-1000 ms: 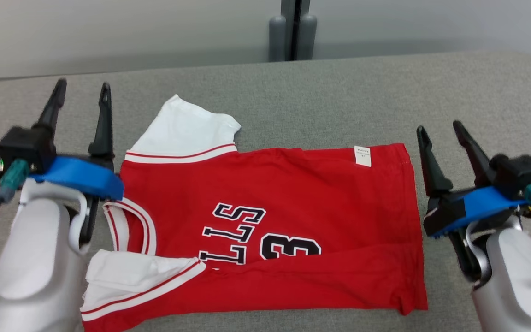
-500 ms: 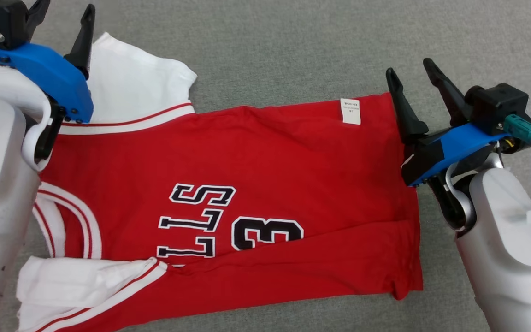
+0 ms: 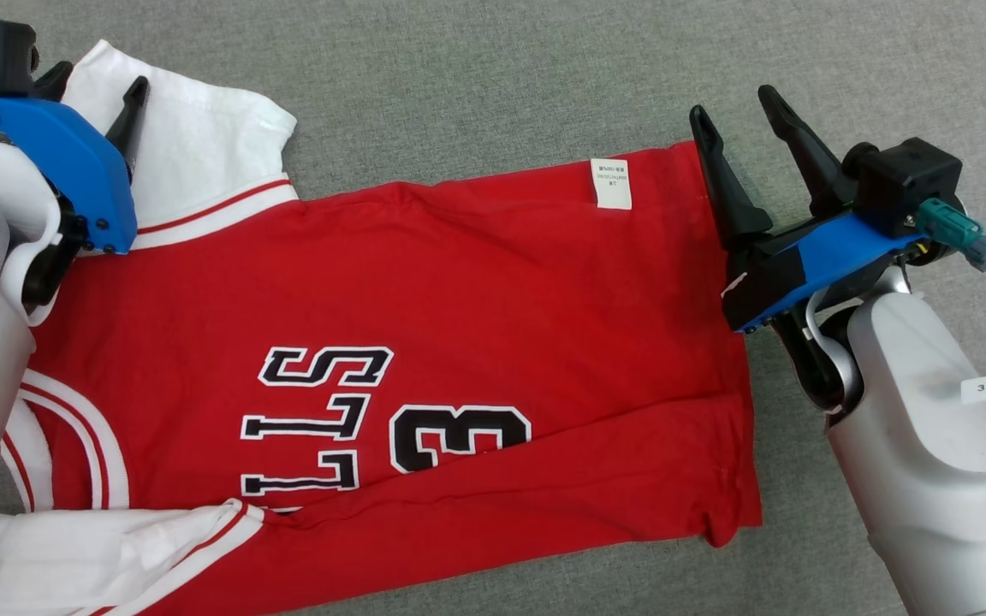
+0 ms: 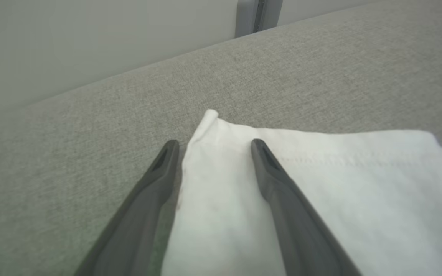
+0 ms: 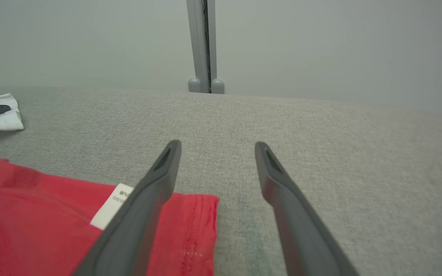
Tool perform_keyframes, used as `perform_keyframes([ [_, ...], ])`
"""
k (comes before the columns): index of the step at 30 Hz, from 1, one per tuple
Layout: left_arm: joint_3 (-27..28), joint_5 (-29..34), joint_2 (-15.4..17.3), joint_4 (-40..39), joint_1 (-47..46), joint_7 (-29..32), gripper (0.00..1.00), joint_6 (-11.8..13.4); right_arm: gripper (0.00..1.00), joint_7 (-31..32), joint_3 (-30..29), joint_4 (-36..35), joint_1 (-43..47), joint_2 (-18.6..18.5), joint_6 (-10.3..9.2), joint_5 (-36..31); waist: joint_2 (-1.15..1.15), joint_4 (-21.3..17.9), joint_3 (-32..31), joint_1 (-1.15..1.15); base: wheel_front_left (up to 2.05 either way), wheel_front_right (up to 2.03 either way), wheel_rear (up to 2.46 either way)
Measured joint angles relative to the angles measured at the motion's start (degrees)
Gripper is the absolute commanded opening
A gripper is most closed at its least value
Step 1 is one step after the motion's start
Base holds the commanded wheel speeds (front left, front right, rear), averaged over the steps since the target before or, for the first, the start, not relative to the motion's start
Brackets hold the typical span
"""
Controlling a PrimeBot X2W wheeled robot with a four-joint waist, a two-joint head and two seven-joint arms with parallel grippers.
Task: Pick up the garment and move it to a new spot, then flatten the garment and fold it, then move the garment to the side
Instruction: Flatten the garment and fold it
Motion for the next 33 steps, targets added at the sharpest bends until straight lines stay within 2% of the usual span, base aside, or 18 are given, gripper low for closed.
perform_keyframes([
  [4,-0.9,-5.2,-0.1,0.3,-0.2,2.0,1.00,0.0,1.00,-0.3,0.6,0.7,-0.3,-0.1,0.00,0.5,0.00,0.0,0.0,-0.01,0.00,0.00,0.00],
  [5,-1.5,-5.9,0.0,0.3,-0.4,2.3,0.47,0.0,1.00,-0.3,0.8,0.9,-0.3,-0.2,0.00,0.7,0.00,0.1,0.0,-0.01,0.00,0.00,0.00],
  [6,-2.2,-5.8,0.2,0.4,-0.7,2.3,0.04,0.0,1.00,-0.4,0.9,1.1,-0.4,-0.3,0.00,0.8,0.00,0.1,-0.1,-0.01,0.00,0.00,0.00],
  [7,-2.8,-5.7,0.3,0.6,-0.9,1.9,0.00,0.0,1.00,-0.4,1.1,1.3,-0.5,-0.4,0.00,0.9,0.00,0.1,-0.1,-0.01,0.00,0.00,0.00],
  [13,-5.2,-6.9,-0.3,2.1,-0.8,-2.2,0.00,0.0,1.00,3.2,2.8,2.4,-0.6,-1.6,0.00,4.2,0.00,0.2,-1.2,-0.01,0.00,0.00,0.00],
  [18,-7.7,-6.9,-1.2,2.0,-0.8,-6.3,0.00,0.0,1.00,7.6,4.2,1.0,2.0,-4.6,0.00,6.9,0.00,1.0,-2.5,-0.01,0.00,0.00,0.00],
  [23,-10.2,-7.5,-1.9,1.7,-0.8,-8.5,0.00,0.0,1.00,10.2,4.8,-0.8,4.5,-5.9,0.00,9.4,0.00,2.3,-3.4,-0.01,0.00,0.00,0.00],
  [33,-14.5,-9.4,-3.1,1.4,-2.1,-11.4,0.00,0.0,1.00,12.2,5.7,1.9,2.1,-5.1,-0.01,9.2,0.00,4.9,-3.0,-0.01,0.00,0.00,0.00],
])
